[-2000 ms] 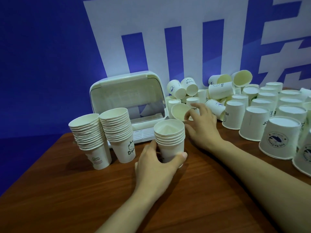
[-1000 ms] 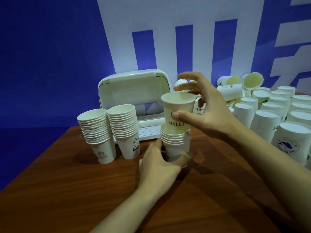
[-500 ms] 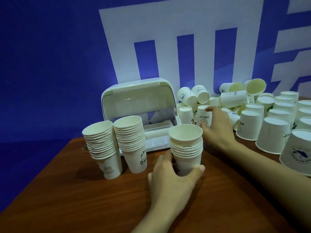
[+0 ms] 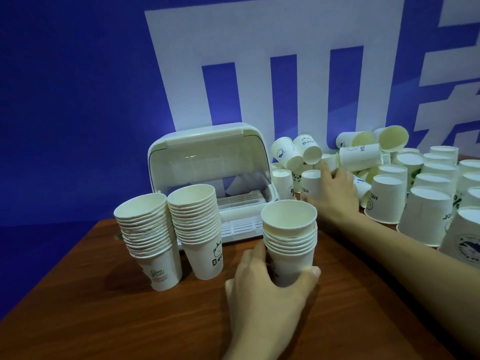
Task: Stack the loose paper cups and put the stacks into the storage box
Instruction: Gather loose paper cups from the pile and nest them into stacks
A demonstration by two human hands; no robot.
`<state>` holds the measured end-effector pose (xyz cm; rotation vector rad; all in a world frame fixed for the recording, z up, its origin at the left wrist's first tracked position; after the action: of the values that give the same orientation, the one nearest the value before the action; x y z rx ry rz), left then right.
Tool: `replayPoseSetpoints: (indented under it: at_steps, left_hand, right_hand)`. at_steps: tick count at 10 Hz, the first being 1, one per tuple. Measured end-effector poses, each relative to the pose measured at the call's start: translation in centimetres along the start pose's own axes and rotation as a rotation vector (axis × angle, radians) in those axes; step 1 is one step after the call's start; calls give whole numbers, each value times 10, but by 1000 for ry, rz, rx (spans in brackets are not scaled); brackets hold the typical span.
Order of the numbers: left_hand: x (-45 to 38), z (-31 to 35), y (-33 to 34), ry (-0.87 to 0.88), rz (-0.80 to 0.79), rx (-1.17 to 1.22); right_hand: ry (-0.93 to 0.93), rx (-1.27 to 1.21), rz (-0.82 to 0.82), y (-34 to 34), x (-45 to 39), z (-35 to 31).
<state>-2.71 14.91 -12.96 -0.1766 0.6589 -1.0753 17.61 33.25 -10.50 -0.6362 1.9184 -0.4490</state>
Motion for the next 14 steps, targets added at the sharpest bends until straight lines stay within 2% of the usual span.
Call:
replayPoseSetpoints:
  at_steps: [3,6,8,10,11,12,13,14]
  left_hand:
    - [3,5,-4,0,-12,-2]
    - [4,9,-8,-7,-14,2]
    - [2,9,-8,-10,-20,-11]
    - [1,9,-4,-9,-28,1]
    - [2,10,-4,-28,-23,29]
    - [2,8,-4,-45,-24,52]
    - [2,6,-3,-52,-18,59]
    - [2,3,-1,-36,-18,46]
  right_hand:
    - [124,-508,-87,-67,9,-3]
    - [-69,-614,-42,-153,27,-31]
    - [93,-841,-127,-171,53,-46]
    - [166,-1088,-185,-168,66,-63]
    - [146,-1095,-243,-161,75,-74]
    - [98,-945,-284,-155,84,-81]
    - [-44,-740,-303,-155,91,-78]
    - [-106,-646,-307,-152,95,-71]
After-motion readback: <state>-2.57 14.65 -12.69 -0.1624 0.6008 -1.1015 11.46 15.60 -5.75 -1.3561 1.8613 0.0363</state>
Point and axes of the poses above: each hand's wrist, its own x-axis away from the middle knuckle, its own y-axis out of the palm, z = x × y, the point moved 3 cm from there along -x, towards the middle knuckle, and after that the axes turned 14 degrees about z, right-handed, at the moved point
